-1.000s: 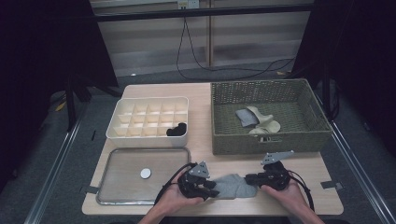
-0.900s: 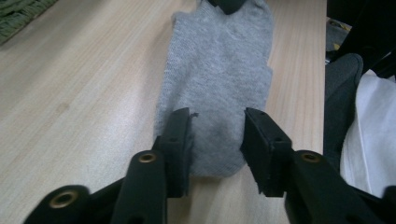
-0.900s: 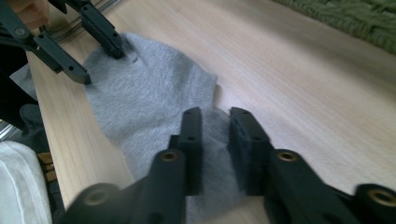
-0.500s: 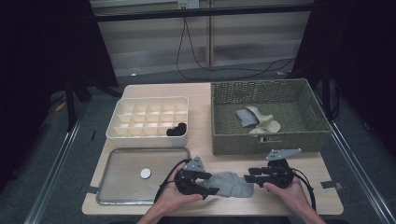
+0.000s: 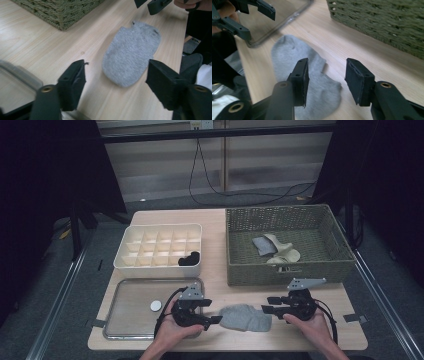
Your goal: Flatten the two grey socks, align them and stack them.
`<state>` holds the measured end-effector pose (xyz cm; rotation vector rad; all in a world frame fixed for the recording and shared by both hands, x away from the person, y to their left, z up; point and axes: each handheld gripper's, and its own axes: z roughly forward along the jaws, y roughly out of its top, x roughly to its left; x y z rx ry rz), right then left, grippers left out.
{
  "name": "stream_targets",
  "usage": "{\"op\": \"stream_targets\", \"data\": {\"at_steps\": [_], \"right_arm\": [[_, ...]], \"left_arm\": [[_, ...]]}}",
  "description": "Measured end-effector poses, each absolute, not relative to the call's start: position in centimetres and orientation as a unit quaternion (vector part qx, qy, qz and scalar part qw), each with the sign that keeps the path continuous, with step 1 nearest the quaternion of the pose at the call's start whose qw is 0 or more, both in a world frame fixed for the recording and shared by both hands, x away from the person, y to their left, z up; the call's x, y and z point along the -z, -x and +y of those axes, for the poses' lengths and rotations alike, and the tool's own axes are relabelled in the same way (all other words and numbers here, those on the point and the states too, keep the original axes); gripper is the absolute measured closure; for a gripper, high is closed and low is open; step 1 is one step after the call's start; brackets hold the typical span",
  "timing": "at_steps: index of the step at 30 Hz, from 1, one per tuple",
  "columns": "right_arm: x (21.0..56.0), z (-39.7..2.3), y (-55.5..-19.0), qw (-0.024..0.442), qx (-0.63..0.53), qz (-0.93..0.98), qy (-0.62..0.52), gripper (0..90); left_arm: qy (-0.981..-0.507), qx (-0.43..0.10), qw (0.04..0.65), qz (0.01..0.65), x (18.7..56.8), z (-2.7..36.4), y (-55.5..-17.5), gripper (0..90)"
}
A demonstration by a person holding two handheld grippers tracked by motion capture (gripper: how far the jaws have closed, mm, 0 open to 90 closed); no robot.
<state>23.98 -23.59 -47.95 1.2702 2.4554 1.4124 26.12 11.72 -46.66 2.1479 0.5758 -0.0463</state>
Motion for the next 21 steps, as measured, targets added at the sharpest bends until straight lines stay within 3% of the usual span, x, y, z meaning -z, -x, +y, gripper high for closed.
{"op": "stream_targets", "data": {"at_steps": [7, 14, 21], "right_arm": [[46.8, -23.5, -24.4, 0.025, -0.47, 0.779, -0.415, 48.4], [45.7, -22.9, -25.1, 0.025, -0.473, 0.782, -0.406, 42.5], [43.6, -23.3, -25.0, 0.034, -0.488, 0.779, -0.392, 41.5]], "left_arm": [[-0.861, 0.022, 0.43, 0.27, 47.5, 13.6, -26.2, 24.9], [-0.858, 0.015, 0.437, 0.269, 47.3, 14.6, -26.6, 18.6], [-0.855, -0.007, 0.433, 0.284, 47.4, 15.1, -27.0, 16.6]]}}
